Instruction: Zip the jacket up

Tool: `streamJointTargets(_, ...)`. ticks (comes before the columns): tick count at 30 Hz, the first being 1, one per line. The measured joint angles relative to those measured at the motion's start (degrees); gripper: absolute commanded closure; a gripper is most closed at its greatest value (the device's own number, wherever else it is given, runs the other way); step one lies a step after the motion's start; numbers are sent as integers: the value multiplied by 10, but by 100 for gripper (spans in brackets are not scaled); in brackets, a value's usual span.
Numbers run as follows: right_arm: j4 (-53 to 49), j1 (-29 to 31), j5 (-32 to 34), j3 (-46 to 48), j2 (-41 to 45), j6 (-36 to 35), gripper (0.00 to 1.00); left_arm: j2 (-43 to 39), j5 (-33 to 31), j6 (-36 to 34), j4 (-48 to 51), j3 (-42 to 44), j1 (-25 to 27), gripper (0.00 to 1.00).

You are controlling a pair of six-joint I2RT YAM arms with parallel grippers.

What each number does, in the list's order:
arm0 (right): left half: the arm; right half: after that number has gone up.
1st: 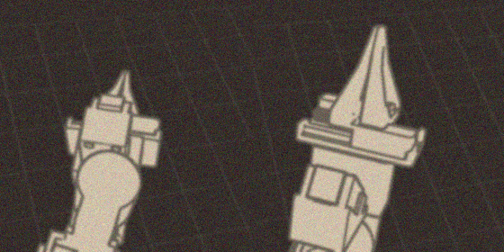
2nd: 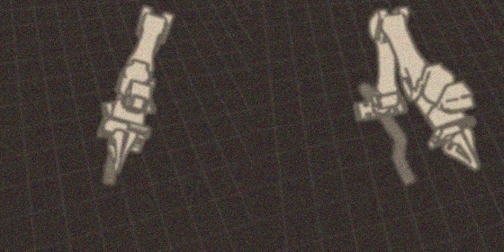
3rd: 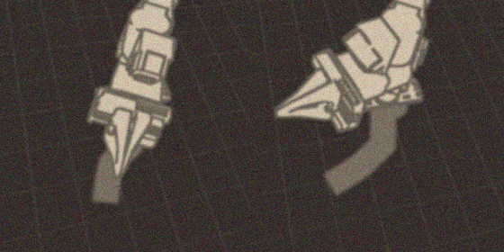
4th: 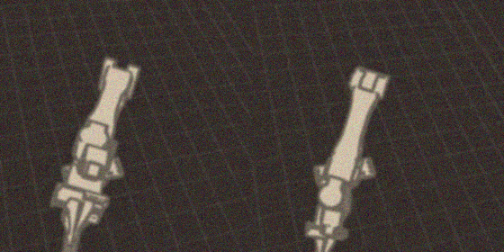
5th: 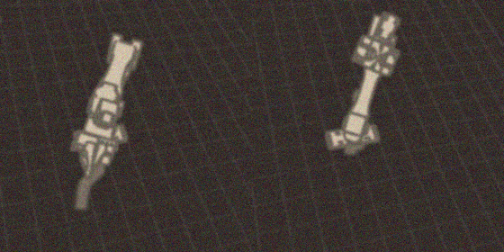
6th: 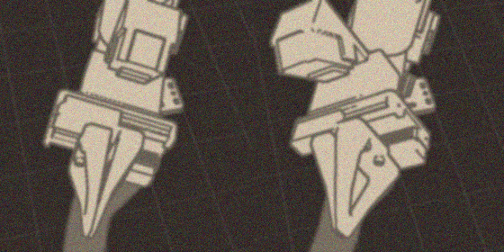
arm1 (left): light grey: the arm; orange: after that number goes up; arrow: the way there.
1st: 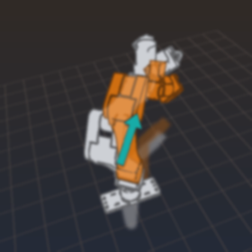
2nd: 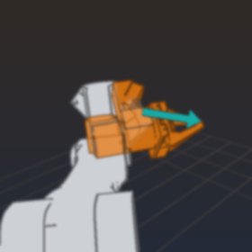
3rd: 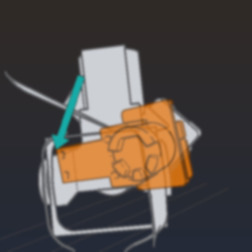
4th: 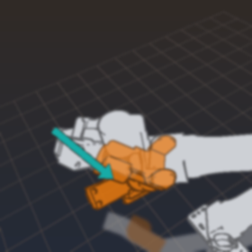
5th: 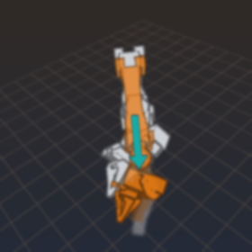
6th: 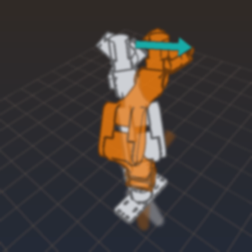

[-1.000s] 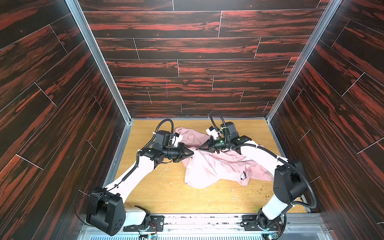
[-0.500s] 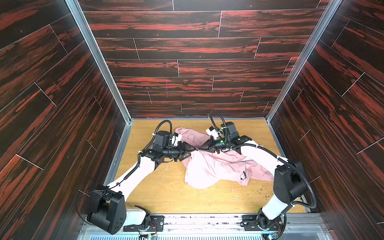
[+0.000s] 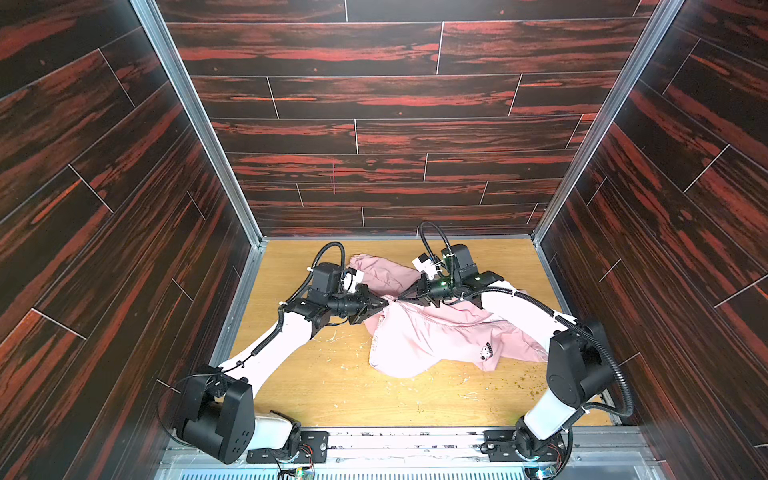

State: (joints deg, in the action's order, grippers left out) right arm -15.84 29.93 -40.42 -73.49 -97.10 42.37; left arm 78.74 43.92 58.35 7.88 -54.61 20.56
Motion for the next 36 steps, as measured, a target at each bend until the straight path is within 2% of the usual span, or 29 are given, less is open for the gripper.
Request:
streamJointTargets(20,-78,-2,84,-27,0,-26,100,-3,-72,-63,84,-22,-9,100)
streamJointTargets(28,-82,2,91,-30,11,-26,100,-15,-91,-77,97,-22,-14,100)
streamJointTargets(36,-101,-11,121,-31,15,-29,100,-28,-133,-87,122,-24,-47,100)
